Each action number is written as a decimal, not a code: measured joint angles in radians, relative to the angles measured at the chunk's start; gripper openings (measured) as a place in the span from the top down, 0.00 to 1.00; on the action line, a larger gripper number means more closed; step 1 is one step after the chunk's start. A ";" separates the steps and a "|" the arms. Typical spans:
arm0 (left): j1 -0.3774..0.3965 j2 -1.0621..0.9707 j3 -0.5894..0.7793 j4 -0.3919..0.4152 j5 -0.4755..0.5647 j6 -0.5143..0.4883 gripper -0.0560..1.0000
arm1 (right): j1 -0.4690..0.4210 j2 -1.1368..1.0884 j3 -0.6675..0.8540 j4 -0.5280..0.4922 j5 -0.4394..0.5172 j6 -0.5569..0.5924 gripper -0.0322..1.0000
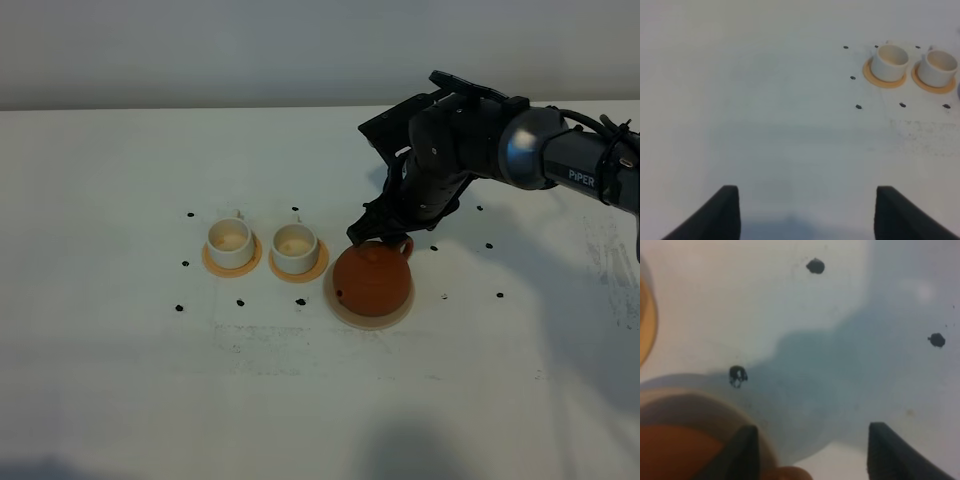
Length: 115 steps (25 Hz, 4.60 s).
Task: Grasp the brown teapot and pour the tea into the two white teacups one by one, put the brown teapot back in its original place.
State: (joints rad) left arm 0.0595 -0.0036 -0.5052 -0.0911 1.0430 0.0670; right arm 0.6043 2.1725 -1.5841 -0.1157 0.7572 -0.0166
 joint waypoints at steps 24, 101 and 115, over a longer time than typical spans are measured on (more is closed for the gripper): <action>0.000 0.000 0.000 0.000 0.000 0.000 0.39 | -0.009 -0.025 0.003 -0.065 -0.056 -0.002 0.52; 0.000 0.000 0.000 0.000 0.000 0.000 0.39 | -0.040 -0.045 0.003 -0.001 0.298 -0.064 0.52; 0.000 0.000 0.000 0.000 0.000 0.000 0.39 | -0.040 -0.045 0.003 0.089 0.343 -0.098 0.52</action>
State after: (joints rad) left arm 0.0595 -0.0036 -0.5052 -0.0911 1.0430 0.0670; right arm 0.5639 2.1274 -1.5810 -0.0270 1.1002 -0.1149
